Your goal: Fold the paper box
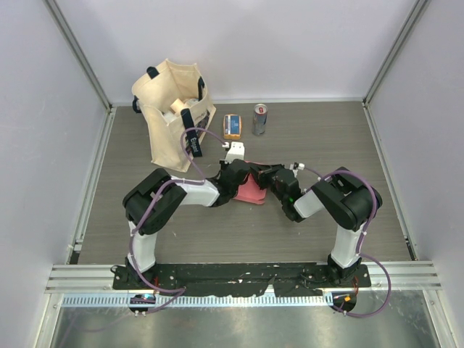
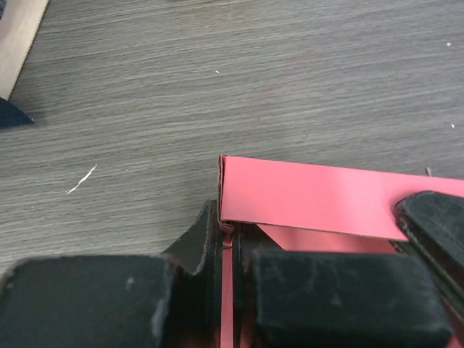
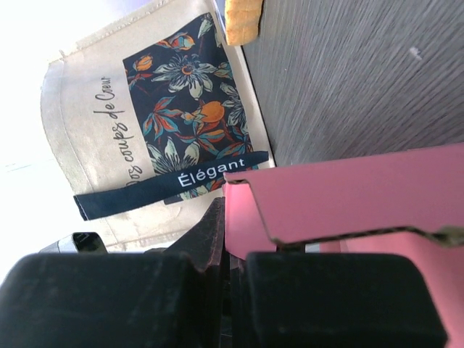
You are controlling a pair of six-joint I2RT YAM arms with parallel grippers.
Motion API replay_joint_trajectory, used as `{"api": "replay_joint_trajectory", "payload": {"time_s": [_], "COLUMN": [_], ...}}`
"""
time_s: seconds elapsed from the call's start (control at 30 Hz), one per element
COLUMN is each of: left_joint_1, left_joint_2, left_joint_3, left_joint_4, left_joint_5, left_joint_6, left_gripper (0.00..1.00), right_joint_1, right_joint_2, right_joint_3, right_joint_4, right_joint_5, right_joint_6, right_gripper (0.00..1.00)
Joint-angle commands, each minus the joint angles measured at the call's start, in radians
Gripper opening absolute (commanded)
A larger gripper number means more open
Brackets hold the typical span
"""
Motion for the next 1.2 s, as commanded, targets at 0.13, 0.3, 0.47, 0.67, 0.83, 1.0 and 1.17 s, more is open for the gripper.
{"api": "replay_joint_trajectory", "payload": {"time_s": [0.13, 0.3, 0.47, 0.67, 0.83, 1.0, 1.17], "left_joint_1": [0.007, 0.007, 0.007, 0.010, 0.034, 0.089, 0.131], "left_joint_2": [0.017, -0.023, -0.040, -0.067, -0.227, -0.405, -0.480], "left_joint_3": [0.016, -0.028, -0.084, -0.113, -0.294, -0.396, -0.427], "left_joint_4": [-0.161, -0.104, 0.025, 0.020, 0.123, 0.160, 0.171], "left_joint_5": [-0.199, -0.158, -0.034, 0.006, 0.121, 0.270, 0.423], "left_joint_6": [-0.028, 0.003, 0.047, -0.002, -0.072, -0.108, -0.074], "left_gripper": [0.00, 0.00, 0.00, 0.30, 0.56, 0.58, 0.59], "right_joint_1": [0.021, 0.023, 0.023, 0.023, 0.023, 0.023, 0.023], "right_joint_2": [-0.015, -0.011, -0.008, 0.031, 0.020, -0.015, -0.040], "right_joint_3": [-0.004, 0.007, 0.000, -0.008, -0.019, -0.010, -0.010], "right_joint_4": [-0.015, 0.001, 0.007, 0.070, 0.079, 0.008, -0.036], "right_joint_5": [0.018, 0.012, 0.006, 0.009, 0.023, 0.003, -0.022], "right_joint_6": [0.004, -0.004, -0.031, -0.030, -0.045, -0.065, -0.073], "right_gripper": [0.02, 0.02, 0.02, 0.02, 0.02, 0.06, 0.11]}}
